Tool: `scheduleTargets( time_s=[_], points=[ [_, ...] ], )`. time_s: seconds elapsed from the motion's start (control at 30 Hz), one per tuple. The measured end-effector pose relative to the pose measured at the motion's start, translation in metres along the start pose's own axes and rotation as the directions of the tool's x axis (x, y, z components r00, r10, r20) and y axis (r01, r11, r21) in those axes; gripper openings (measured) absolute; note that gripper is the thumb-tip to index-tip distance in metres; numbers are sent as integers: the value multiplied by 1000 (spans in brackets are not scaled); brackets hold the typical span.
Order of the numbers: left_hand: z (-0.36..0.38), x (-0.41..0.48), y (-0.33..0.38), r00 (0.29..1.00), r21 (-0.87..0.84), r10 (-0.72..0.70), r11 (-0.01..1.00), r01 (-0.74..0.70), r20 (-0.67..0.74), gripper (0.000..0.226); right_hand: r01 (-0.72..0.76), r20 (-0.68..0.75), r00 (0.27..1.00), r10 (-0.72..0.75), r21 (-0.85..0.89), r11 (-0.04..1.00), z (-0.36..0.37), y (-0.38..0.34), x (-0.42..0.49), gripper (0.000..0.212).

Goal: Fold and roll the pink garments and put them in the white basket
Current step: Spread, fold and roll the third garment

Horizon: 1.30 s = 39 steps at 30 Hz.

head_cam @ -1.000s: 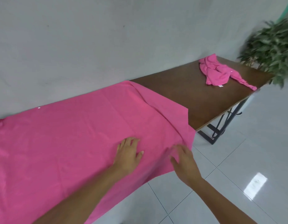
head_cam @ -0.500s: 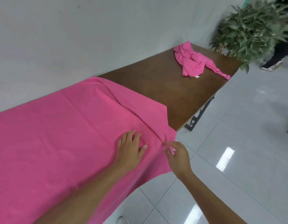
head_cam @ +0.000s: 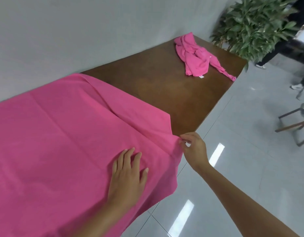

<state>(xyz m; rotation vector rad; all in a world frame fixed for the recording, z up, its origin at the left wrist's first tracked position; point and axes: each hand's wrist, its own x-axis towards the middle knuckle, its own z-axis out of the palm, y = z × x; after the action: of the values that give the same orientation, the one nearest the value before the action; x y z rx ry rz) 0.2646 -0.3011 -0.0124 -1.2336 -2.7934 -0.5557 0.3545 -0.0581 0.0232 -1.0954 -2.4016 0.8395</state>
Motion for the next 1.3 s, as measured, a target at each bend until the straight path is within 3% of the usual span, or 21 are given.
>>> scheduleTargets(
  time_s=[0.2, 0.4, 0.53, 0.67, 0.97, 1.3],
  points=[
    [4, 2, 1, 999, -25, -52, 998, 51, -16, 43, -142, 54, 989, 137, 104, 984, 0, 5, -14, 8],
    [4, 17, 17, 968, -105, -248, 964, 242, -43, 34, -122, 34, 992, 118, 186, 975, 3, 13, -18, 12],
    [7, 15, 19, 966, -79, -235, 971, 227, -112, 29, -146, 83, 988, 132, 197, 970, 2, 21, -3, 13],
    [6, 13, 19, 959, -131, -244, 965, 226, -145, 28, -55, 144, 988, 48, 48, 997, -12, 30, 31, 8],
    [12, 15, 24, 953, -19, -270, 963, 270, -133, 34, 189, 177, 971, -164, -137, 972, -48, 71, 152, 15],
    [18, 15, 26, 946, 0, -282, 958, 286, -159, 29, 290, 172, 952, -255, -230, 929, -41, 104, 258, 10]
  ],
)
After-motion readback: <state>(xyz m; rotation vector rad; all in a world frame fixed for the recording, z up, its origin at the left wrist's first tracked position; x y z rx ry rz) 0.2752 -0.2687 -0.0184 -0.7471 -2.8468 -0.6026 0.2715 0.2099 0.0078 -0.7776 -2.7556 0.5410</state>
